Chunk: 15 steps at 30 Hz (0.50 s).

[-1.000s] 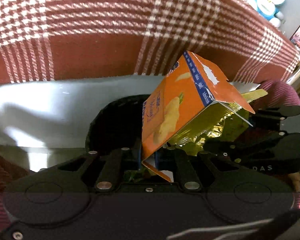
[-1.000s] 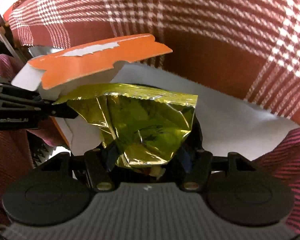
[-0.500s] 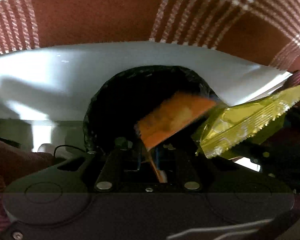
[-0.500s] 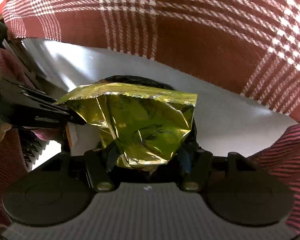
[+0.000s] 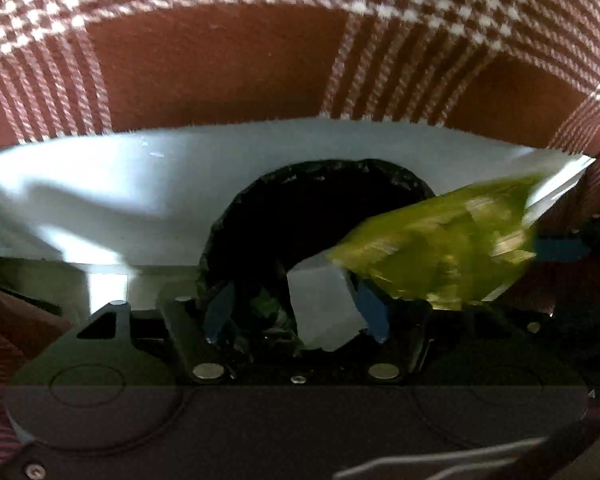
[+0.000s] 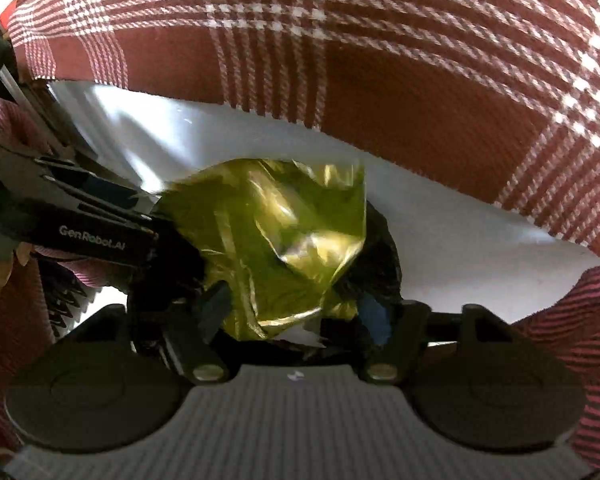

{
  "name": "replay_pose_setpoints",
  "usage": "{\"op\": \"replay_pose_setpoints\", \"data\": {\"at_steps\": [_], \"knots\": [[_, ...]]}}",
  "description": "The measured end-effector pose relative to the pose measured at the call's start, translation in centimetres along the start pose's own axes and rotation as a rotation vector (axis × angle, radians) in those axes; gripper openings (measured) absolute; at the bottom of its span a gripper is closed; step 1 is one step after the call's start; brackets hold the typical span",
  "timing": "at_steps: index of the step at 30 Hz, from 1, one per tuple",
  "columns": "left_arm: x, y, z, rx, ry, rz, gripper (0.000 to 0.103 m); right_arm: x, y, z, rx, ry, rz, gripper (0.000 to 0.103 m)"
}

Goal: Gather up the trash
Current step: 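Lower both grippers into the white bin and open them to release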

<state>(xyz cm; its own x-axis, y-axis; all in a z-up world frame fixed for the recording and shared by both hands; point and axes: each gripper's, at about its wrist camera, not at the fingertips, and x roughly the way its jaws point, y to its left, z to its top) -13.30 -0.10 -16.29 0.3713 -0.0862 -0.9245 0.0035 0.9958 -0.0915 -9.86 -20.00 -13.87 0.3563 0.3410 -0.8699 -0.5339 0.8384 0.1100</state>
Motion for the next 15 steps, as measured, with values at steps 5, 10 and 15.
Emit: {"op": "replay_pose_setpoints", "data": {"at_steps": [5,10,15], "knots": [[-1.3,-0.3,0.4,0.030,-0.040,0.011,0.077,-0.1,-0.1,0.1,0.003,-0.003,0.004,0.084],[-2.9,-0.6,0.8,0.047,-0.074,0.007,0.077,-0.4,0.0,0.2,0.006,-0.021,0.001,0.085],[-5.5,-0.6,1.6,0.061,-0.132,-0.011,0.078,-2.6,-0.1,0.7,0.002,-0.096,0.016,0.085]]}}
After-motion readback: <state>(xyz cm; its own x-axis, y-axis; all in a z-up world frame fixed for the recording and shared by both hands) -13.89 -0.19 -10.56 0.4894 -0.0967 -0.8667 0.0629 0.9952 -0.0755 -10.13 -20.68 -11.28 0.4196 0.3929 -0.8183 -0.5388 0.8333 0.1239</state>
